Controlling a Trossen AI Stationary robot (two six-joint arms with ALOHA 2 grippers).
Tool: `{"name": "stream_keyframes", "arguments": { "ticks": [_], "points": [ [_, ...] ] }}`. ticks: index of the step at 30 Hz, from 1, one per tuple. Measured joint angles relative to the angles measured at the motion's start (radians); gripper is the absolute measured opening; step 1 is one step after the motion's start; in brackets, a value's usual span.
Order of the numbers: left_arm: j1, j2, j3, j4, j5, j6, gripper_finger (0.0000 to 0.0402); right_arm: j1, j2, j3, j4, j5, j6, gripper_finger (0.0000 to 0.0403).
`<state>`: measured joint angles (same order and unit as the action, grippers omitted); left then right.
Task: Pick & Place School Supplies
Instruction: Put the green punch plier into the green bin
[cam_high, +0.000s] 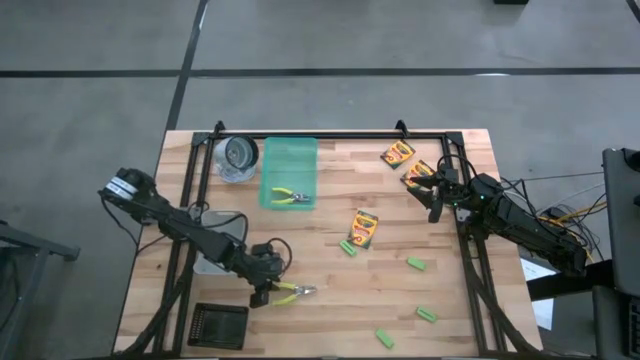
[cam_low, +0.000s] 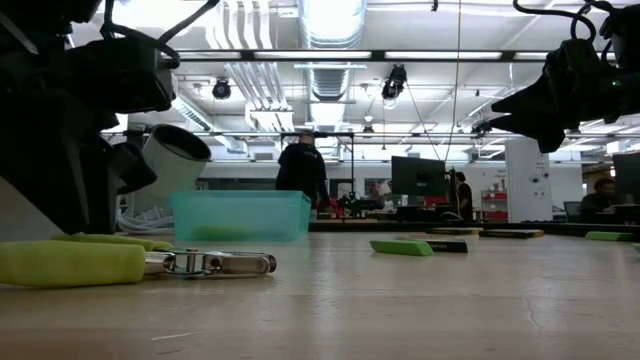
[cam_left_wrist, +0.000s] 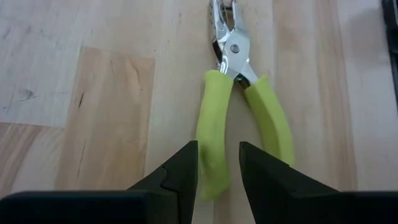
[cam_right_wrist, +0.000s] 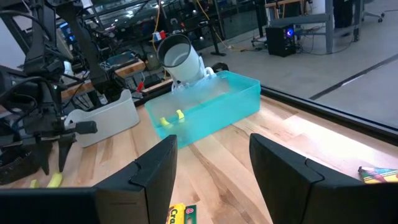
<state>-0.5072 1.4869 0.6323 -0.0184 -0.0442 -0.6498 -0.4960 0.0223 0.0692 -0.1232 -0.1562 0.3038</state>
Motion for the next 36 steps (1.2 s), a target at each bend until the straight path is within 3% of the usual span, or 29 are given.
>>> {"name": "stream_keyframes", "arguments": {
  "ticks": [36],
  "points": [
    [0.001,0.068,0.003,0.011,-0.002,-0.008,0.0122,0.0,0.0,0.0,0.0,0.0,0.0,0.0196]
  ]
}}
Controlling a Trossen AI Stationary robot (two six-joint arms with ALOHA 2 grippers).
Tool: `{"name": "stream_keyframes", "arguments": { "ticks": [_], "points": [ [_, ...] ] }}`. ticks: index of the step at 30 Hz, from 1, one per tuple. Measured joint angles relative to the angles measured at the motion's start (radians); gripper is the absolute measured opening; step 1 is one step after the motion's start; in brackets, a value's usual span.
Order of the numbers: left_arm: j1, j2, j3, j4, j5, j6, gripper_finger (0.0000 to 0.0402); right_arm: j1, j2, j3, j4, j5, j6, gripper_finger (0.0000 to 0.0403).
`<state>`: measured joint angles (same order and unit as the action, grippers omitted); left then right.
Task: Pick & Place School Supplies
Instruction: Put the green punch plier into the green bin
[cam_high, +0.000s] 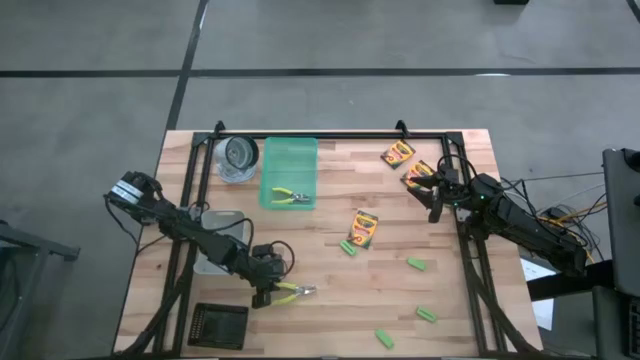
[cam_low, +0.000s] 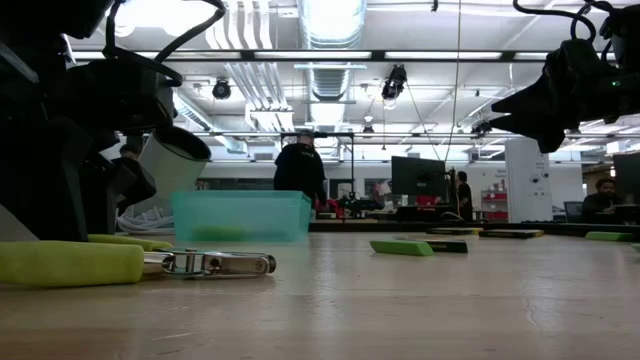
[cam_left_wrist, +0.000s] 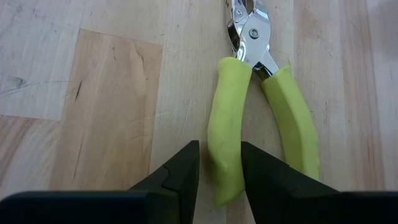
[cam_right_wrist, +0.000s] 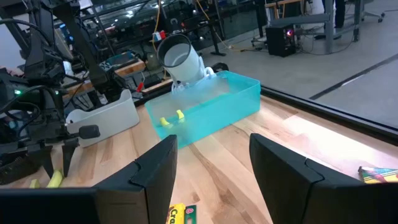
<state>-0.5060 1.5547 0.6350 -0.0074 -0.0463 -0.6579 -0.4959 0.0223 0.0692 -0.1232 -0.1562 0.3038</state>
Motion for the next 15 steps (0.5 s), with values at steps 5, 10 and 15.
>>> {"name": "stream_keyframes", "arguments": {
  "ticks": [5,10,15],
  "points": [
    [0.0,0.0,0.0,-0.002,0.0,0.006,0.012,0.0,0.0,0.0,0.0,0.0,0.0,0.0196],
    [0.0,0.001,-0.001,-0.003,-0.002,0.006,0.0095,0.0,0.0,0.0,0.0,0.0,0.0,0.0196],
    [0.0,0.001,-0.002,-0.004,-0.009,0.006,0.006,0.0,0.0,0.0,0.0,0.0,0.0,0.0196]
  ]
}}
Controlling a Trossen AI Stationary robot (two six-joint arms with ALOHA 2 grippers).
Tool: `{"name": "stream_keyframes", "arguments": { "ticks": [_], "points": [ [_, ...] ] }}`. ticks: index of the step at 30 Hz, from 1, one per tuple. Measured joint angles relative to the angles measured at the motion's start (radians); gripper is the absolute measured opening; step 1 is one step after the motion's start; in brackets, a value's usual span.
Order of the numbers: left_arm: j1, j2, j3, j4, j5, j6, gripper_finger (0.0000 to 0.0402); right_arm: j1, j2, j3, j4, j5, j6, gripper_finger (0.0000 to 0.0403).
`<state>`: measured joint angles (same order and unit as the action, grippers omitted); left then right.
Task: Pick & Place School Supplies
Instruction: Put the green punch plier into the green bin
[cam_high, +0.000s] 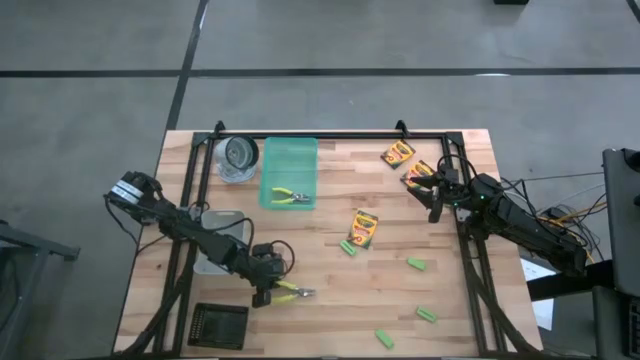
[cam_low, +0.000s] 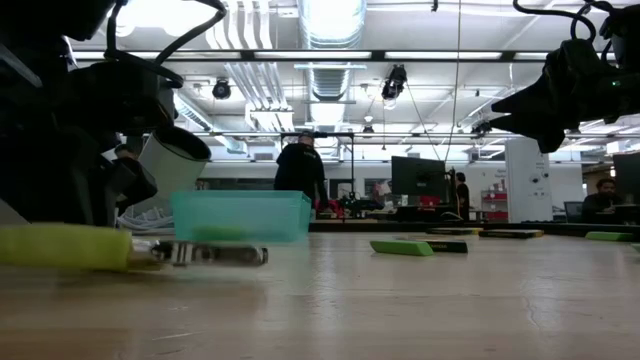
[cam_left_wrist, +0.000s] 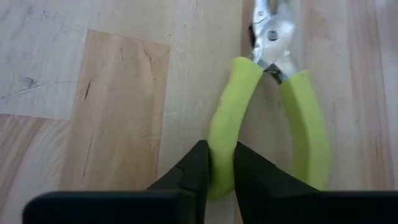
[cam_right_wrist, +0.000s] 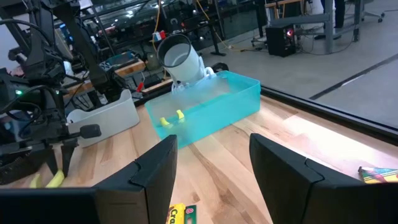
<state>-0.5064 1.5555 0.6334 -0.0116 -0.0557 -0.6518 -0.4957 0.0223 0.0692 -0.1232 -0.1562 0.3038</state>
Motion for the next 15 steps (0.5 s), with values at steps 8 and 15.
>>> {"name": "stream_keyframes", "arguments": {
  "ticks": [8,15],
  "points": [
    [0.0,0.0,0.0,0.0,-0.002,0.0,0.0053,0.0,0.0,0.0,0.0,0.0,0.0,0.0196],
    [0.001,-0.003,0.008,-0.008,0.001,0.0,0.0052,0.0,0.0,0.0,0.0,0.0,0.0,0.0196]
  ]
}}
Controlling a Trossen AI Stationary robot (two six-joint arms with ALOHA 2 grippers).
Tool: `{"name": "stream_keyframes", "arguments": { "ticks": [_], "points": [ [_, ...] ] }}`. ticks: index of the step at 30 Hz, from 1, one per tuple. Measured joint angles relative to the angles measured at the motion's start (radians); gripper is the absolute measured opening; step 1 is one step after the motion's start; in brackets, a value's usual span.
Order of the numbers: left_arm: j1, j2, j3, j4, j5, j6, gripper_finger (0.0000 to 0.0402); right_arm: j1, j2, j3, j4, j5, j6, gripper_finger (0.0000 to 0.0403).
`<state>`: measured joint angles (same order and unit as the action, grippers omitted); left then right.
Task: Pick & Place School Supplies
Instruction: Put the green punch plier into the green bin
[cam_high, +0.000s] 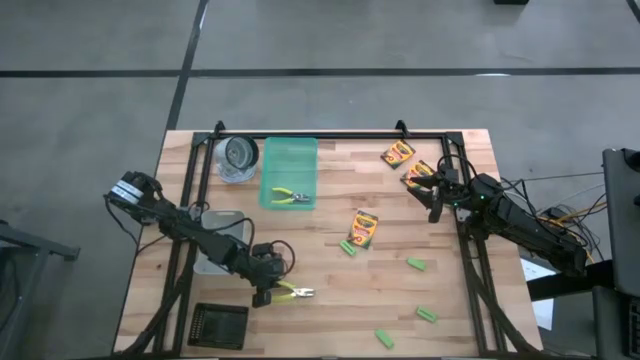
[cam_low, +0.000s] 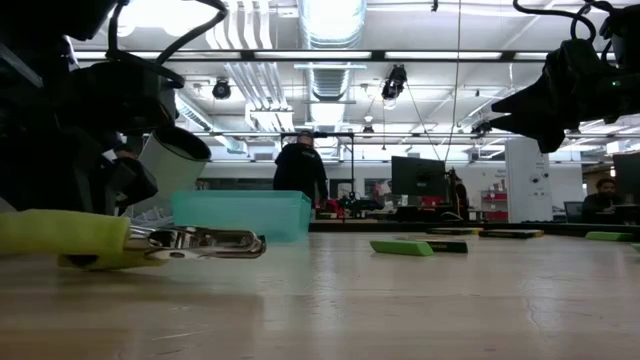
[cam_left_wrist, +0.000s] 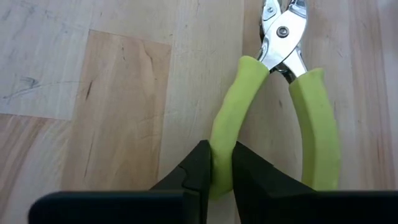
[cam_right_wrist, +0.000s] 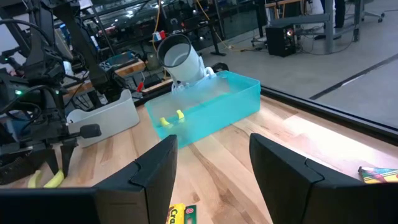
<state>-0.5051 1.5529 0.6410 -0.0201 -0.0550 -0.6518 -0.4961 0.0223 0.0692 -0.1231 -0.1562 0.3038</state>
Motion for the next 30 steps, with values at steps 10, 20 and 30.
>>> {"name": "stream_keyframes", "arguments": {
  "ticks": [10,20,30],
  "points": [
    [0.017,-0.022,0.022,-0.055,0.009,0.01,0.0052,0.0,0.0,0.0,0.0,0.0,0.0,0.0196],
    [0.035,-0.024,0.111,-0.187,-0.011,0.043,0.0052,0.0,0.0,0.0,0.0,0.0,0.0,0.0196],
    [0.057,-0.025,0.298,-0.463,-0.101,0.139,0.0052,0.0,0.0,0.0,0.0,0.0,0.0,0.0196]
  ]
}}
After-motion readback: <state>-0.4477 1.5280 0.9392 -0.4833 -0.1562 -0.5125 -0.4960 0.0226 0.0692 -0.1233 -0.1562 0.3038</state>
